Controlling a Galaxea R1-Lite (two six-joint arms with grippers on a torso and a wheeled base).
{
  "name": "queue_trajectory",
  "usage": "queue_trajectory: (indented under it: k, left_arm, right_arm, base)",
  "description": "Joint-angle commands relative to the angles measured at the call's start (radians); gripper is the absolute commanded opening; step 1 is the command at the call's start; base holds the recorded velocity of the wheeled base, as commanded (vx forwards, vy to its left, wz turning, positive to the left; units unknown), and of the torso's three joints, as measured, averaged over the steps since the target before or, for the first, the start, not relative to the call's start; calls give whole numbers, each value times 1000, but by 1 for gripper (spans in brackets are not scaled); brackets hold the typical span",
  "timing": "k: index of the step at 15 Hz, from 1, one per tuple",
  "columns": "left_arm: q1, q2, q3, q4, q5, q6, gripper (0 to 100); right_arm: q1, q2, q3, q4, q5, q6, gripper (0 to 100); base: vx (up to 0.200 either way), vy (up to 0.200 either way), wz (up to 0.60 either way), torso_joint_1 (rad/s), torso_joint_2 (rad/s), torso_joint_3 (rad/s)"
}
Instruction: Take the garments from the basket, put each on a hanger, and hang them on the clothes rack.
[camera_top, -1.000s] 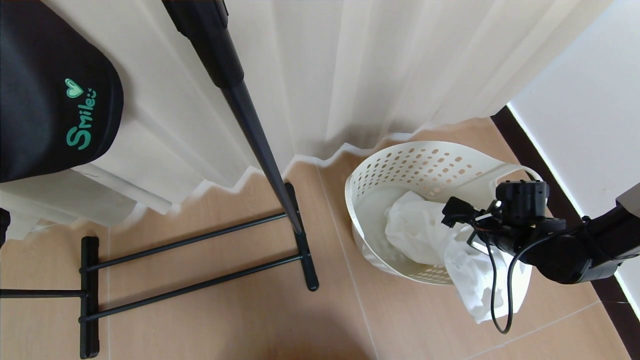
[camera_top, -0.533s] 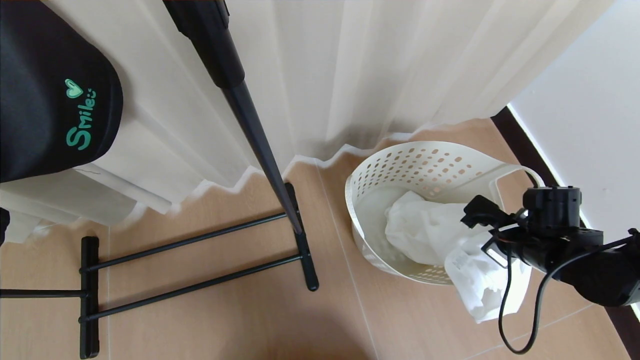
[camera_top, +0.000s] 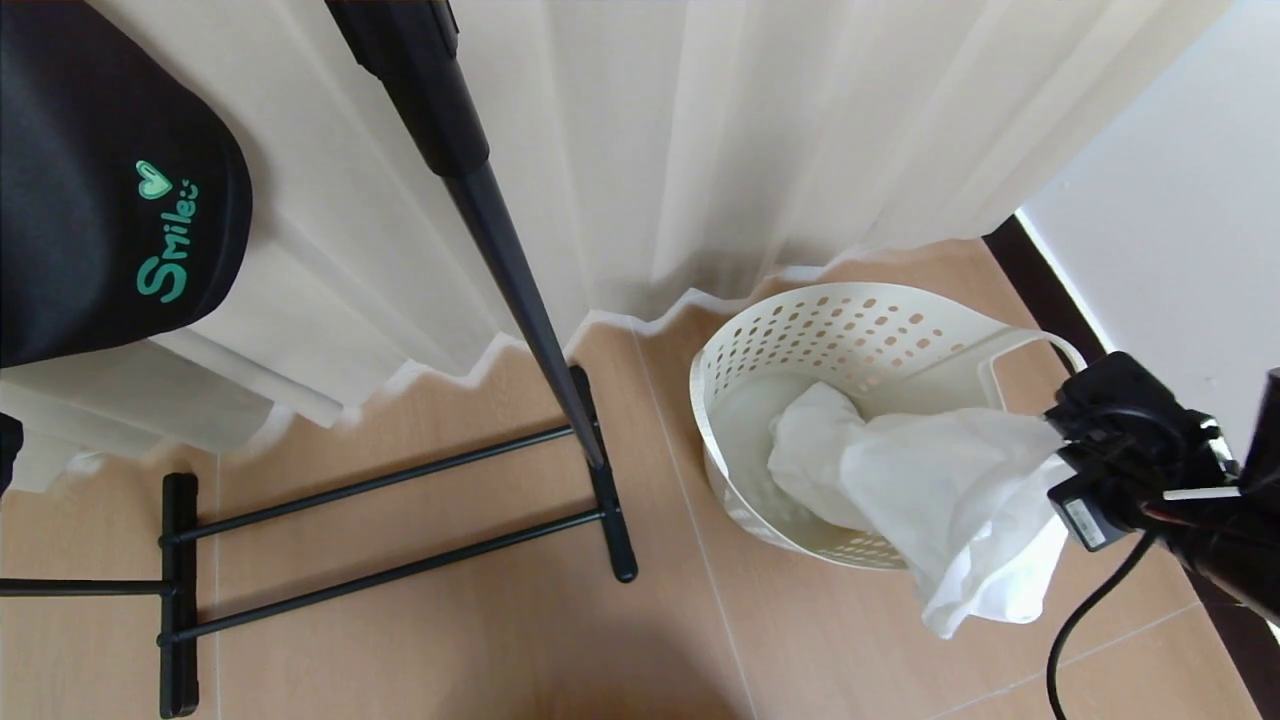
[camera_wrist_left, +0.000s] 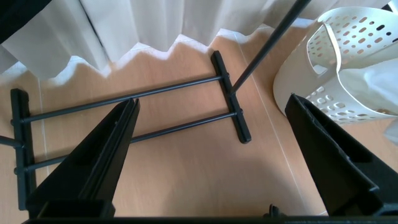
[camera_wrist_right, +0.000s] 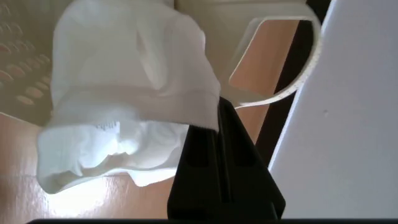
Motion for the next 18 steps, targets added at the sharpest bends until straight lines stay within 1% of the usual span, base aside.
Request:
queue_trajectory:
  k: [1, 3, 6, 12, 18]
  left_arm:
    - [-2, 1, 0, 0, -1, 4, 100]
    - [0, 1, 0, 0, -3, 7, 100]
    - [-2, 1, 0, 0, -4, -1, 100]
    - [-2, 1, 0, -3, -6, -10, 100]
    - [-2, 1, 0, -3, -6, -11, 100]
  right_arm:
    - [50, -188, 32, 0, 0, 36, 0]
    - [125, -262, 37, 0, 0, 87, 0]
    - [168, -274, 38, 2, 2, 105, 0]
    - [167, -267, 51, 0, 2, 110, 0]
    - [164, -257, 55, -1, 0, 111, 0]
  base:
    - [0, 0, 0, 0, 0, 0]
    - [0, 0, 0, 0, 0, 0]
    - [0, 0, 0, 0, 0, 0]
    - [0, 0, 0, 0, 0, 11]
    - [0, 0, 0, 2, 3, 175]
